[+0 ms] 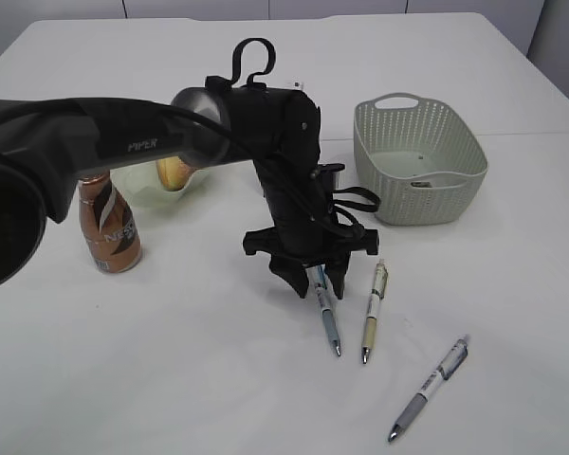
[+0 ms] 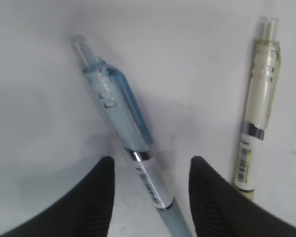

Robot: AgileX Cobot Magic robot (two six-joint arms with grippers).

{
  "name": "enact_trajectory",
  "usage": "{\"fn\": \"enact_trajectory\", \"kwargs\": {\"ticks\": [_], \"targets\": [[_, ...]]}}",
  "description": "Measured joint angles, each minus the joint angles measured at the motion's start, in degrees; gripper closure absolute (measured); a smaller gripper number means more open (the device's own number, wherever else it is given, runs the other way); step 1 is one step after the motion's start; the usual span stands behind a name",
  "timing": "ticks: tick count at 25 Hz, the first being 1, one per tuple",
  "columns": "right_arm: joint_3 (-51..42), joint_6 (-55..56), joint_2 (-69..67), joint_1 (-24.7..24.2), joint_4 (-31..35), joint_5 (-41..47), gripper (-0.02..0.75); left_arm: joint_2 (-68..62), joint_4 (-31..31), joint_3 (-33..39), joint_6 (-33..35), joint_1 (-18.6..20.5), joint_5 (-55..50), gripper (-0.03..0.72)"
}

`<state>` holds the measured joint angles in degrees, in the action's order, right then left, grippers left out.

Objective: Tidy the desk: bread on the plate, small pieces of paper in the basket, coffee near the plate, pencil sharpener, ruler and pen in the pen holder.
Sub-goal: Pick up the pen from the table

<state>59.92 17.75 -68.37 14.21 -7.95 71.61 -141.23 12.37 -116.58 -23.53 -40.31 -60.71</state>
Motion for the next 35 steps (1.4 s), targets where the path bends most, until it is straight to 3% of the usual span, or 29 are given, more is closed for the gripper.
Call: {"fn": "enact_trajectory", "kwargs": {"ticks": [8, 22, 35], "targets": [[0.0, -0.2, 0.0, 0.0, 0.0, 0.0, 0.271, -1.1, -0.2, -0.3, 0.0, 0.0, 0.0, 0.339], [0.0, -0.2, 0.0, 0.0, 0.0, 0.0, 0.271, -1.9, -3.8, -1.2, 2.5, -0.3, -4.2, 0.604], [0.0, -0.3, 0.0, 0.0, 0.0, 0.0, 0.271, -1.9, -6.3, -1.3, 4.1, -0.4, -6.1, 0.611]]}}
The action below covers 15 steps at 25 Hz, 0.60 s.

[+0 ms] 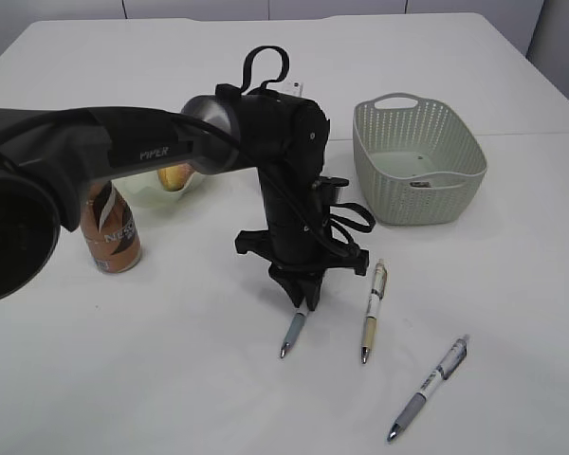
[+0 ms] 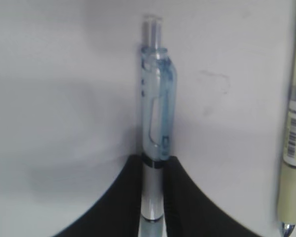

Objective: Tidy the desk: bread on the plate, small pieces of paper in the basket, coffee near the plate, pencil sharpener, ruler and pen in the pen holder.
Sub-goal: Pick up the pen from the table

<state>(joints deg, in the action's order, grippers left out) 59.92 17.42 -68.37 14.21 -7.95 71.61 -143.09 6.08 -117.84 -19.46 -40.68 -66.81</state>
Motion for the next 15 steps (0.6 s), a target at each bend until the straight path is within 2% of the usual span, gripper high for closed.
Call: {"fn": "enact_trajectory", "kwargs": {"ticks": [10, 15], "targets": [[0.0, 0.0, 0.0, 0.0, 0.0, 0.0, 0.271, 1.9, -2.9, 0.6, 0.1, 0.1, -2.5, 0.612], [0.0, 0.0, 0.0, 0.0, 0.0, 0.0, 0.271, 5.3, -2.2, 0.6, 0.2, 0.1, -2.9, 0.612]]}}
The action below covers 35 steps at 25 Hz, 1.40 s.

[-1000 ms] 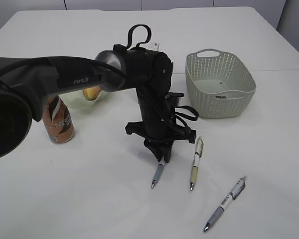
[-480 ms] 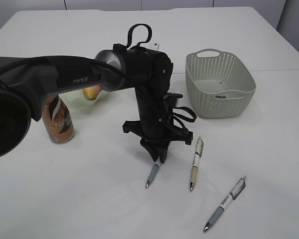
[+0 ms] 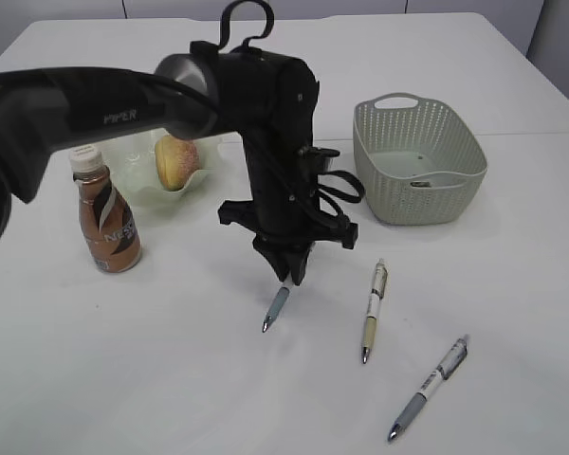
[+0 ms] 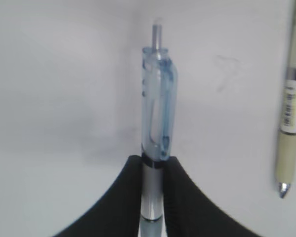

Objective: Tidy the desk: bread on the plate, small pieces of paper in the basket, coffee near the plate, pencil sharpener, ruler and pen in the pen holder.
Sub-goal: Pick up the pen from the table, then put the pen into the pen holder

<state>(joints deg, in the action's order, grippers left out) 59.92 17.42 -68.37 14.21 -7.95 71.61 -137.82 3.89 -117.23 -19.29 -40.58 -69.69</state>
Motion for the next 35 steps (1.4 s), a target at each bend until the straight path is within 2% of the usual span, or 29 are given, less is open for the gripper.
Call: {"fn": "enact_trajectory", "kwargs": {"ticks": [5, 13, 21, 29, 35], "targets": [[0.0, 0.0, 0.0, 0.0, 0.0, 0.0, 0.271, 4.5, 0.5, 0.0, 0.0, 0.0, -0.1, 0.612], [0.0, 0.0, 0.0, 0.0, 0.0, 0.0, 0.271, 14.5, -5.5, 0.0, 0.0, 0.0, 1.2, 0.612], [0.0, 0.0, 0.0, 0.0, 0.0, 0.0, 0.271, 22.7, -12.6, 0.0, 0.0, 0.0, 10.9, 0.613], [0.0, 0.0, 0.0, 0.0, 0.0, 0.0, 0.271, 24.8, -17.3, 0.0, 0.0, 0.0, 24.1, 0.614], [0.0, 0.1, 0.0, 0.0, 0.0, 0.0, 0.271, 24.8, -18.5, 0.9, 0.0, 1.3, 35.8, 0.614]]}}
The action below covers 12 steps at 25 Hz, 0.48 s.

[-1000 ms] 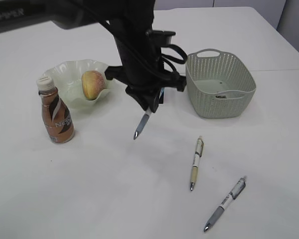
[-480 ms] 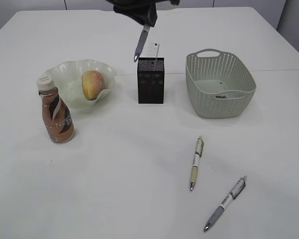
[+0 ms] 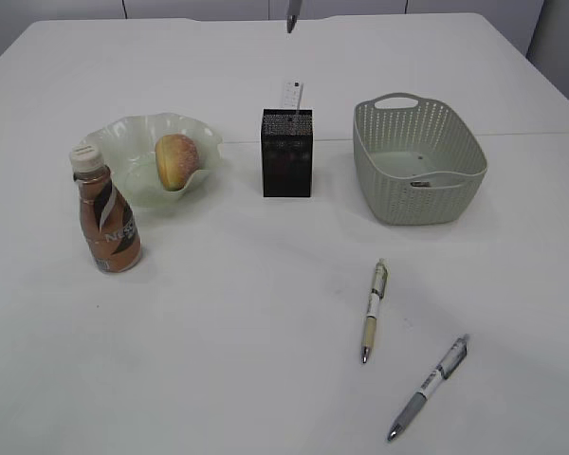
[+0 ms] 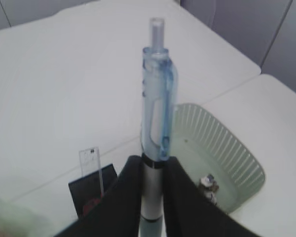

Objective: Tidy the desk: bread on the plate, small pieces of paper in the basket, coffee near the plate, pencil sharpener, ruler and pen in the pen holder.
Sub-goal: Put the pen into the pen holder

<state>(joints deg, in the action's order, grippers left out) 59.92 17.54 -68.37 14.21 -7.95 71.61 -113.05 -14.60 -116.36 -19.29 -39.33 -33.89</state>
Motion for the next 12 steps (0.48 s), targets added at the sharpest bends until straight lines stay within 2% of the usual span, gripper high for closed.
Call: {"fn": "enact_trajectory", "kwargs": {"ticks": [8, 12], "targets": [[0.0, 0.0, 0.0, 0.0, -0.7, 0.0, 0.271, -0.1, -1.4, 0.2, 0.0, 3.6, 15.7, 0.614], [0.0, 0.0, 0.0, 0.0, -0.8, 0.0, 0.271, -2.2, -2.0, 0.2, 0.0, 5.0, 20.2, 0.614]]}}
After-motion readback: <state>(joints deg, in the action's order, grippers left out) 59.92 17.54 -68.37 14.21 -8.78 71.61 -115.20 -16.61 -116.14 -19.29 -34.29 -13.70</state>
